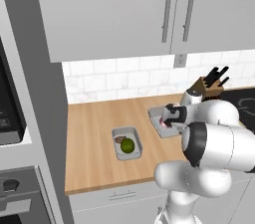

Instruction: Take the meat container that has the steak and place it on the second highest rack of the freezer. Then take the vegetable container that has the lime and mushroom and place it on the highest rack of the freezer.

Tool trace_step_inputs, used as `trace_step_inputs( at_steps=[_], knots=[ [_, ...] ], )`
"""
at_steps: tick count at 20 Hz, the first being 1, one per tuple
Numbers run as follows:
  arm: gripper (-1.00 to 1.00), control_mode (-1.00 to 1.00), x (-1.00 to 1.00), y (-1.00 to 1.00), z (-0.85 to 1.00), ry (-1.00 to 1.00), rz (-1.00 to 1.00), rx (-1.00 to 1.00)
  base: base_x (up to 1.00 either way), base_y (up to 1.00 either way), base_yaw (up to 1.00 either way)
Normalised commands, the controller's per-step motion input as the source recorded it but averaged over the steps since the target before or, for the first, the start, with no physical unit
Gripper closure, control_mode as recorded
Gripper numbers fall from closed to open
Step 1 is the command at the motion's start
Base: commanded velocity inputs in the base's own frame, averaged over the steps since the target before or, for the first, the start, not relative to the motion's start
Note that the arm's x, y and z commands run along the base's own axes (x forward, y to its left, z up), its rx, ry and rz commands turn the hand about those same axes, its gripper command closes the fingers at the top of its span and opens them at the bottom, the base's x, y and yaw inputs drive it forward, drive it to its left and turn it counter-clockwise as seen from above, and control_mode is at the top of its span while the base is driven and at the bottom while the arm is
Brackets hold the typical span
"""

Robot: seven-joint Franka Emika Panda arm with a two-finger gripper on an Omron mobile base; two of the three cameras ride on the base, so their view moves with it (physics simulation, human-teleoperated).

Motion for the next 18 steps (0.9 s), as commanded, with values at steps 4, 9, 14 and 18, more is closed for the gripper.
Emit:
trace_step_inputs(
  at_steps=[4, 9, 14, 18],
  knots=[
    [1.00, -1.00, 0.00, 0.00, 0.25, 0.00, 0.00, 0.00, 0.00, 0.00, 0.00],
    [1.00, -1.00, -0.34, 0.06, 0.51, -0.01, -0.04, 0.00, 0.00, 0.00, 0.00],
    [1.00, -1.00, -0.58, 0.03, 0.65, 0.00, -0.09, 0.00, 0.00, 0.00, 0.00],
    [1.00, -1.00, -0.64, -0.15, 0.72, -0.11, -0.08, 0.04, 0.00, 0.00, 0.00]
  ],
)
